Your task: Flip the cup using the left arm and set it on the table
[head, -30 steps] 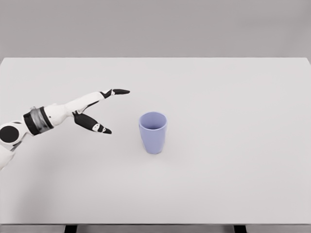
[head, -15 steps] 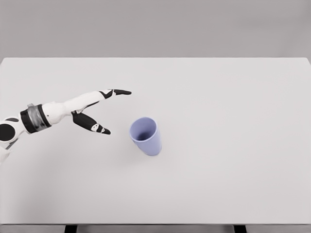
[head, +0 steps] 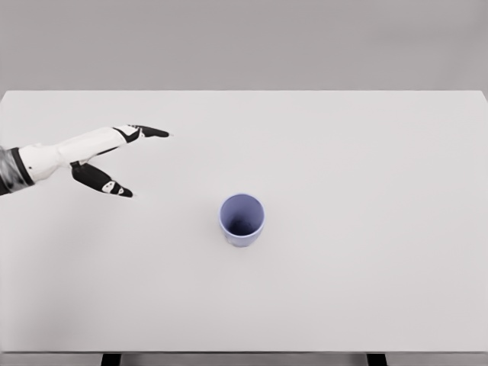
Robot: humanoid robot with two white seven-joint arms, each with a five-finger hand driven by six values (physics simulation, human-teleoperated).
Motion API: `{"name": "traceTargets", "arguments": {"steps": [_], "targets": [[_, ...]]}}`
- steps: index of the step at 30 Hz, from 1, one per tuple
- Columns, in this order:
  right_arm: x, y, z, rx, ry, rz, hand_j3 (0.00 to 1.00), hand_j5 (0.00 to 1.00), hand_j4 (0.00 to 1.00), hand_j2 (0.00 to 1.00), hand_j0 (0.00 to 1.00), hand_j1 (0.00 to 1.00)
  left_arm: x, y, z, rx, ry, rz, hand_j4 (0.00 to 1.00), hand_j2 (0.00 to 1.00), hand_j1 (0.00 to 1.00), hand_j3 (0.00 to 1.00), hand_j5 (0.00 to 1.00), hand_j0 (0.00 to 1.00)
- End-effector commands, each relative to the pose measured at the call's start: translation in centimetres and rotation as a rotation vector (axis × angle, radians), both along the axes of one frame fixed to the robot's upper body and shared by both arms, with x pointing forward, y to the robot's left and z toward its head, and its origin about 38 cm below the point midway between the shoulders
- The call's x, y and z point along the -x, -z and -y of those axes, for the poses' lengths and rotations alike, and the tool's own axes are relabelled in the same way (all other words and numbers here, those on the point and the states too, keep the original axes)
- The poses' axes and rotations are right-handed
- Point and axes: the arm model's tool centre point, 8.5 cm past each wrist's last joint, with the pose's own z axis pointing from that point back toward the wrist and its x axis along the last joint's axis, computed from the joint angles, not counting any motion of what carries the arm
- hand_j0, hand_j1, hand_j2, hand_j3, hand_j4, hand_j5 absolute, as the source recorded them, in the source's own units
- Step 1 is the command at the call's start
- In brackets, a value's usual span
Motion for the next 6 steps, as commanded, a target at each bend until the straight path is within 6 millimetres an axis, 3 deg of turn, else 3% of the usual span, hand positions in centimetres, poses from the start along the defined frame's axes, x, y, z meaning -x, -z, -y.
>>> {"name": "traceTargets", "arguments": {"steps": [1,6], "targets": [[0.0,0.0,0.0,0.0,0.0,0.0,1.0,1.0,1.0,1.0,1.0,1.0,-0.05,-0.36,-0.82,-0.009,-0.018,0.004,1.0,1.0,1.0,1.0,1.0,1.0],[0.0,0.0,0.0,0.0,0.0,0.0,1.0,1.0,1.0,1.0,1.0,1.0,-0.02,-0.86,-1.44,-0.02,-0.027,0.014,1.0,1.0,1.0,1.0,1.0,1.0]]}}
